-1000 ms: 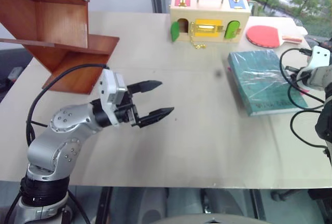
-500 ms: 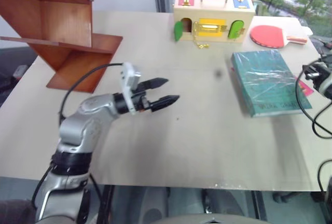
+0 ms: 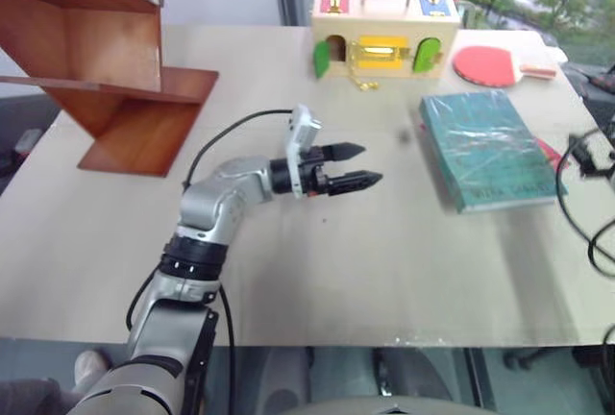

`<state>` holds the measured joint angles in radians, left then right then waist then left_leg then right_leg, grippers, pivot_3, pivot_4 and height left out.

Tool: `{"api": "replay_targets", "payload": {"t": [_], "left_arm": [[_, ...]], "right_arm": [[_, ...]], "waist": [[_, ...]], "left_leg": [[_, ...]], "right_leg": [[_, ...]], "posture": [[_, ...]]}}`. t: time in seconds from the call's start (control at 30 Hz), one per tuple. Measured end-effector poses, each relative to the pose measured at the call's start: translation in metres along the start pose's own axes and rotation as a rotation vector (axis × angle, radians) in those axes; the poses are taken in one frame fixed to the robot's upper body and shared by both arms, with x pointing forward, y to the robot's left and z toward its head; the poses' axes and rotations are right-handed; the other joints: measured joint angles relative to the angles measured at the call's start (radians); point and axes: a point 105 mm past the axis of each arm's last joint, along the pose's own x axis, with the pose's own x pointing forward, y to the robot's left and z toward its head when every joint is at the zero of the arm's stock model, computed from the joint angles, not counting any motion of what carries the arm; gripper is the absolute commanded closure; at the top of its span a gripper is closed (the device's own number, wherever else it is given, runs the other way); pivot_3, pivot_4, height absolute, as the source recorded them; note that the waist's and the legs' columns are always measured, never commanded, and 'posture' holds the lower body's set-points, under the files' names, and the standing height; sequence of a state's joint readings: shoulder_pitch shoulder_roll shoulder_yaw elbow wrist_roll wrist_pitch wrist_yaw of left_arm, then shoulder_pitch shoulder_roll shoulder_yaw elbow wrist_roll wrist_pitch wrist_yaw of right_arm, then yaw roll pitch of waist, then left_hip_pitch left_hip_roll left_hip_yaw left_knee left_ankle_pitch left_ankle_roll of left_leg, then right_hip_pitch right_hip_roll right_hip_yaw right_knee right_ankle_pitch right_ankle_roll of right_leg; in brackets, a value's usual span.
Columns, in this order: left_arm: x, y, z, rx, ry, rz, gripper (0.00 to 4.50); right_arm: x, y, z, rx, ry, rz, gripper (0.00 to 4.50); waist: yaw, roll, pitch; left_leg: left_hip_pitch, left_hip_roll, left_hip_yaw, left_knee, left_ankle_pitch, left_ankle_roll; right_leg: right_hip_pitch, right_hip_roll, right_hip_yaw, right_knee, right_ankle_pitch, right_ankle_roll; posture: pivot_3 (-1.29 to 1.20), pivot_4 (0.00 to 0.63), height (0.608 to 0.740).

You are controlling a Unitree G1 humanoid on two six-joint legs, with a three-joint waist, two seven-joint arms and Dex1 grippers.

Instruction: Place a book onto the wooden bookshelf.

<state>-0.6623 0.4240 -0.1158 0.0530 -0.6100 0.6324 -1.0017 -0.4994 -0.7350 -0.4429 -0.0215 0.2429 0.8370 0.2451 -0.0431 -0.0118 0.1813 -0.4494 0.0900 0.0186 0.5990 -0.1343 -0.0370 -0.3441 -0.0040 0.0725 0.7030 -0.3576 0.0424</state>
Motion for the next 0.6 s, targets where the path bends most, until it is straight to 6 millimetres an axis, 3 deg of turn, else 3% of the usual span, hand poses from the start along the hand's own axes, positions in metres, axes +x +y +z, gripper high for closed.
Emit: {"api": "replay_targets", "payload": {"t": [0.07, 0.13, 0.17, 0.27, 0.4, 0.6], "left_arm": [[-0.006, -0.006, 0.005, 0.05, -0.005, -0.007, 0.0], [-0.009, -0.012, 0.01, 0.087, -0.018, -0.017, 0.0], [-0.016, -0.02, 0.018, 0.16, -0.035, -0.016, 0.0], [-0.031, -0.027, 0.027, 0.25, -0.07, 0.011, 0.0], [-0.053, -0.046, 0.027, 0.334, -0.041, 0.011, 0.0], [-0.062, -0.066, 0.044, 0.418, -0.072, 0.008, 0.0]], "right_arm": [[0.033, 0.001, 0.009, 0.148, 0.055, 0.013, 1.66], [0.045, 0.0, 0.01, 0.195, 0.079, 0.008, 2.49], [0.062, 0.002, 0.009, 0.259, 0.125, 0.002, 2.89], [0.077, 0.006, -0.009, 0.312, 0.211, -0.017, 4.37], [0.082, 0.012, -0.041, 0.321, 0.316, -0.063, 4.47], [0.082, 0.02, -0.059, 0.324, 0.362, -0.088, 4.47]], "waist": [[-0.006, 0.0, 0.001], [-0.002, 0.0, 0.001], [0.0, 0.001, 0.001], [0.009, 0.0, 0.001], [0.015, 0.0, 0.002], [0.013, 0.001, 0.002]], "left_leg": [[0.001, 0.001, 0.001, -0.001, 0.0, 0.0], [0.0, 0.001, 0.0, -0.001, 0.0, -0.001], [0.0, 0.001, 0.001, -0.004, 0.002, -0.003], [-0.003, 0.0, 0.001, -0.005, 0.002, -0.003], [-0.004, -0.001, 0.002, -0.006, 0.001, -0.003], [-0.001, -0.001, 0.002, -0.002, -0.001, 0.001]], "right_leg": [[0.0, 0.001, 0.001, 0.0, 0.0, 0.0], [0.0, 0.001, 0.0, -0.001, 0.0, 0.0], [0.0, 0.0, 0.0, -0.005, 0.0, 0.0], [-0.001, -0.001, -0.001, -0.01, 0.0, 0.0], [-0.002, -0.003, -0.001, -0.013, 0.0, 0.0], [0.002, -0.003, -0.001, -0.006, 0.0, 0.0]], "posture": [[0.0, 0.15, 0.74], [0.0, 0.15, 0.74], [0.0, 0.15, 0.74], [0.0, 0.15, 0.74], [0.0, 0.15, 0.74], [0.0, 0.15, 0.74]]}}
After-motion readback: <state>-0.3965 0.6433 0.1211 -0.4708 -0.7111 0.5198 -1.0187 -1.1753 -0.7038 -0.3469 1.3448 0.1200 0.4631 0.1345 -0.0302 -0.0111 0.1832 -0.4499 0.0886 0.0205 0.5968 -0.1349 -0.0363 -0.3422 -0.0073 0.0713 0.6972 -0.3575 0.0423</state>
